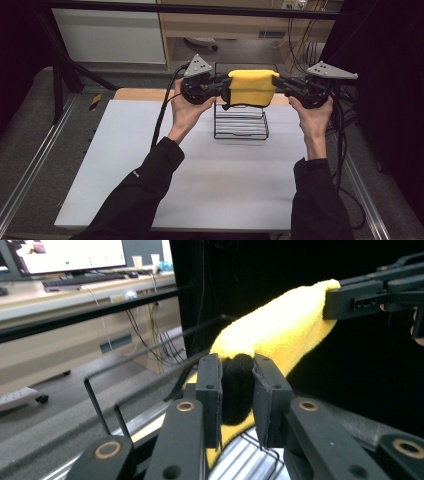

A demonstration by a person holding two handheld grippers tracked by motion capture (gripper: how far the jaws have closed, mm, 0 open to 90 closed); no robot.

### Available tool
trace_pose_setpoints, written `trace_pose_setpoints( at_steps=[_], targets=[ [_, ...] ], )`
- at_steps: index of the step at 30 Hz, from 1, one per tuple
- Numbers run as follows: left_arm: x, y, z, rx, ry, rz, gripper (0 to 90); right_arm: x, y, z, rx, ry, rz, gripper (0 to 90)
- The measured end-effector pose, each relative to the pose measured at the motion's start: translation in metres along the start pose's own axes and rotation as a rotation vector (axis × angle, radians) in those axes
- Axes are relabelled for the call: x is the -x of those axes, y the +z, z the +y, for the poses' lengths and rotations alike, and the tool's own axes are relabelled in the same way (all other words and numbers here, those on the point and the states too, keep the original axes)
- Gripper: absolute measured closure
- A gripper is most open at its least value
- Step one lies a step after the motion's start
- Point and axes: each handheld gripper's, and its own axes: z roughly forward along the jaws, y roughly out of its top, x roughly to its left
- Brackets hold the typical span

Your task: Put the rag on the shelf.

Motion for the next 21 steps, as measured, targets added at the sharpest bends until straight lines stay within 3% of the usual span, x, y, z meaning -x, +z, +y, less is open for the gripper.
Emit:
trace_pose_setpoints(
  at_steps=[12,16,21],
  targets=[
    [0.006,-0.003,-0.016,-0.063,0.020,-0.024,72.9,-0.002,-0.001,-0.021,-0.067,-0.005,0.042,81.4],
    [0.004,-0.009,-0.008,-0.086,0.006,-0.031,66.4,-0.001,-0.001,-0.025,-0.063,-0.004,0.044,81.5],
    [-0.006,-0.019,0.008,-0.060,-0.036,-0.028,64.5,-0.001,0.000,-0.026,-0.070,-0.019,0.046,81.5]
  ],
)
